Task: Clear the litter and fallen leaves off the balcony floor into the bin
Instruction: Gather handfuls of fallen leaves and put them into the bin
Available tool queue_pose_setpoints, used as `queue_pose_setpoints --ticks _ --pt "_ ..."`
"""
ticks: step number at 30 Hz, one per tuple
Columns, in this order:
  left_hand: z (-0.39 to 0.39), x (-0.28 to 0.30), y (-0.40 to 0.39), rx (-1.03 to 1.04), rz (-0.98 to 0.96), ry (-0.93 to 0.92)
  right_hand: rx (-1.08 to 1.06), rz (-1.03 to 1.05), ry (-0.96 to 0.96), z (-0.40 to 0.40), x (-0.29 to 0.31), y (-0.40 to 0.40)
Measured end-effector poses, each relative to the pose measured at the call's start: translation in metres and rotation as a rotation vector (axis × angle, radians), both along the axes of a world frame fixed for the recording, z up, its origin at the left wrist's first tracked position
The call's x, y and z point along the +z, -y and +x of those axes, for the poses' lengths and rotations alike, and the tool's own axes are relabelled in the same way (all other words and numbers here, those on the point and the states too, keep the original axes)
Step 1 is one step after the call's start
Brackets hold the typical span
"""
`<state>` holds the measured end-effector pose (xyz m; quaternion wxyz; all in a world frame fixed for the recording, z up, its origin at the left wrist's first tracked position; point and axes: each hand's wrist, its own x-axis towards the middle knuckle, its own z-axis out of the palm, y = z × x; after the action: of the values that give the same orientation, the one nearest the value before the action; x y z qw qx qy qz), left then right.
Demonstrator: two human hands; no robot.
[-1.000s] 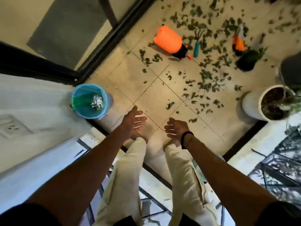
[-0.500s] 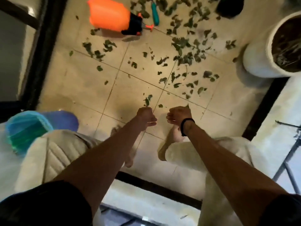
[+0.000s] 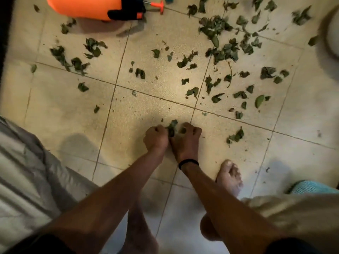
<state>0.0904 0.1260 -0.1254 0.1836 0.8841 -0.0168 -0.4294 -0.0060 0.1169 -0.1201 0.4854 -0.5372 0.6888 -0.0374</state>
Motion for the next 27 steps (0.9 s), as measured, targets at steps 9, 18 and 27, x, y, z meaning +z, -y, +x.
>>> queue_pose_setpoints --ticks 9,18,27 --pt "0.021 0.006 0.082 -0.747 0.031 0.018 0.103 -0.262 -0.015 0.018 -0.02 0.012" --pt "0.075 0.073 0.134 -0.604 -0.235 -0.307 0.194 -0.357 -0.181 0.035 -0.014 0.007" --pt "0.06 0.027 0.087 -0.518 0.043 -0.509 -0.092 -0.31 -0.151 0.032 -0.006 0.019"
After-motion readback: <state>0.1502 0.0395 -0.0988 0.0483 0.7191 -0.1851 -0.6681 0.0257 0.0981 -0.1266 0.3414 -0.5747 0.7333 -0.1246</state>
